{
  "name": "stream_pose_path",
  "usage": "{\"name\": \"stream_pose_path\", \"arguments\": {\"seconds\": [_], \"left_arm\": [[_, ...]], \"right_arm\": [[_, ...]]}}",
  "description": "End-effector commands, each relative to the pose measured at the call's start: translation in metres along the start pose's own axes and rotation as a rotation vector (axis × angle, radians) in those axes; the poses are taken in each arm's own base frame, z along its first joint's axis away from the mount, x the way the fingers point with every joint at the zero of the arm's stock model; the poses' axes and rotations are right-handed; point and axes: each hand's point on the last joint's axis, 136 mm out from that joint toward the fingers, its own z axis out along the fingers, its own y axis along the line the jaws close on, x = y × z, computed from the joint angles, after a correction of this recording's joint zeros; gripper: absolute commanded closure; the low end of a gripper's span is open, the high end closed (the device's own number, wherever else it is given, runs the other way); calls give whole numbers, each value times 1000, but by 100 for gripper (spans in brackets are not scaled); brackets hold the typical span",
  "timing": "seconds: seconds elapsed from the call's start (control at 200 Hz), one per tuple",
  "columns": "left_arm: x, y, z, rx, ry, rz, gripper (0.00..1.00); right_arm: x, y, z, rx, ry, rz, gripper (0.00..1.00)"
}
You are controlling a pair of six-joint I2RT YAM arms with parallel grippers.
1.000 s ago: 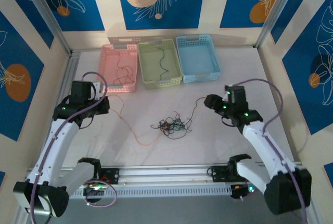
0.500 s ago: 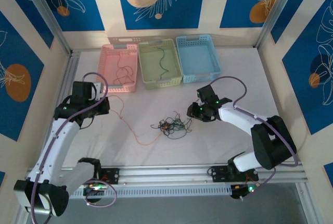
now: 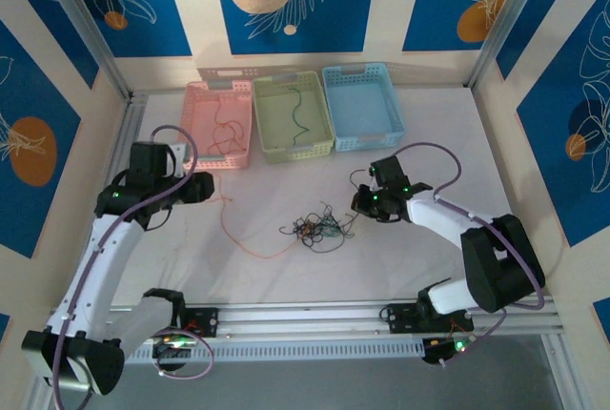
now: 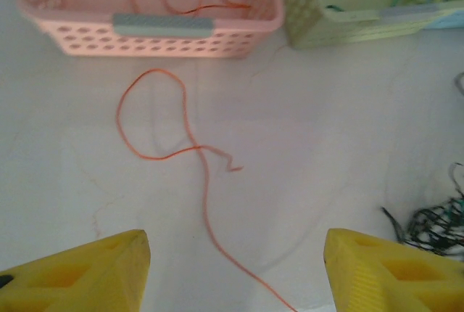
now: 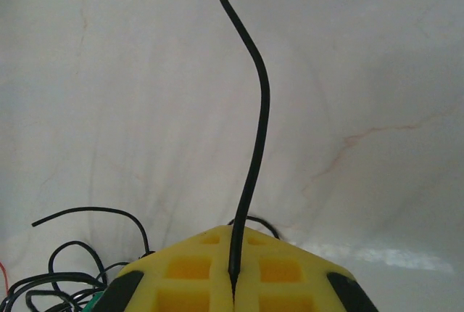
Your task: Untangle the cables
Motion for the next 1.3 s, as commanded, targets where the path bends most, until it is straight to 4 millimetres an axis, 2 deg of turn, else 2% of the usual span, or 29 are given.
{"name": "stream_pose_path", "arguments": {"seconds": [0.0,0.09,0.21,0.295,0.405,0.485,0.675,0.915,1.095,1.211,1.296], "left_arm": [[-3,-46,-16,151,-25,69,34],[19,-93,-14,287,20,144,34],[66,-156,-10,463,118,247,33],[96,-175,-4,462,167,330,33],[131,-176,20,360,253,427,33],[149,-175,38,306,303,461,34],[177,-196,67,330,366,490,37],[184,-194,88,284,368,498,45],[188,-187,93,258,369,486,59],[184,-180,92,225,352,491,76],[176,-175,88,198,323,492,92]], "right_arm": [[-2,9,-4,-70,-7,17,100],[-3,7,-3,-80,2,30,100],[-4,6,-2,-92,10,45,100],[-4,6,-2,-98,12,45,100],[-3,7,-1,-104,13,41,100],[-3,8,0,-105,15,40,100],[-2,8,-1,-104,12,36,100],[-2,10,-1,-116,15,27,100],[-2,10,-1,-117,13,27,100],[-2,10,-1,-118,12,25,100],[-2,10,-2,-118,10,27,100]]}}
